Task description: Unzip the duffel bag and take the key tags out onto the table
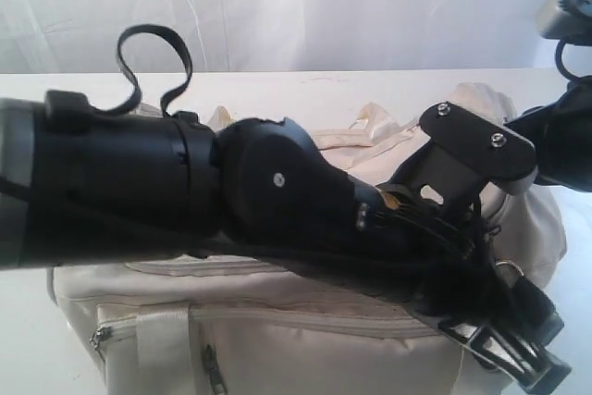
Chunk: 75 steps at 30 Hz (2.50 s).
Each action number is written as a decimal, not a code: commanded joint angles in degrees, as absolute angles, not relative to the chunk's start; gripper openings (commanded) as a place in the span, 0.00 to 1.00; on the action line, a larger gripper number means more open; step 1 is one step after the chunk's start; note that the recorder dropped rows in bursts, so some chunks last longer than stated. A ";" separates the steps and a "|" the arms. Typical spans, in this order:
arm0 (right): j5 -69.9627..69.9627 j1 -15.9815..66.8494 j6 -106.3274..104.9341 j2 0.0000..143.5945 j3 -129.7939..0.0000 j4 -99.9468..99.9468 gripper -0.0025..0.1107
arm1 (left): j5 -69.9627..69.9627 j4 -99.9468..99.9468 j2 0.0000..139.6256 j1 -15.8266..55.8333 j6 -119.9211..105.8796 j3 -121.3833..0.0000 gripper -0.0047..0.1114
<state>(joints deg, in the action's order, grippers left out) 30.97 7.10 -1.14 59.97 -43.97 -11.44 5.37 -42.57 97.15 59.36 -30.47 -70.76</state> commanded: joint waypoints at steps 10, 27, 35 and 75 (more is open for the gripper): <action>28.51 6.74 -1.05 59.43 -44.75 -11.59 0.02 | -10.52 -44.63 104.44 60.14 -23.78 -70.44 0.66; 28.51 6.74 -1.05 59.43 -44.75 -10.64 0.02 | 5.08 -40.90 100.29 60.14 -24.39 -70.44 0.04; 28.51 6.74 -1.05 59.43 -44.75 -10.19 0.02 | 16.41 -35.62 95.58 57.58 -24.16 -70.44 0.04; 29.82 6.74 4.97 59.43 -44.75 -3.78 0.02 | 66.50 24.65 74.10 56.59 10.47 -66.32 0.04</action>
<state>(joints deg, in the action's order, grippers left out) 31.35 6.86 4.93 60.07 -44.11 -5.48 63.16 21.21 76.10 56.34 8.21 -68.71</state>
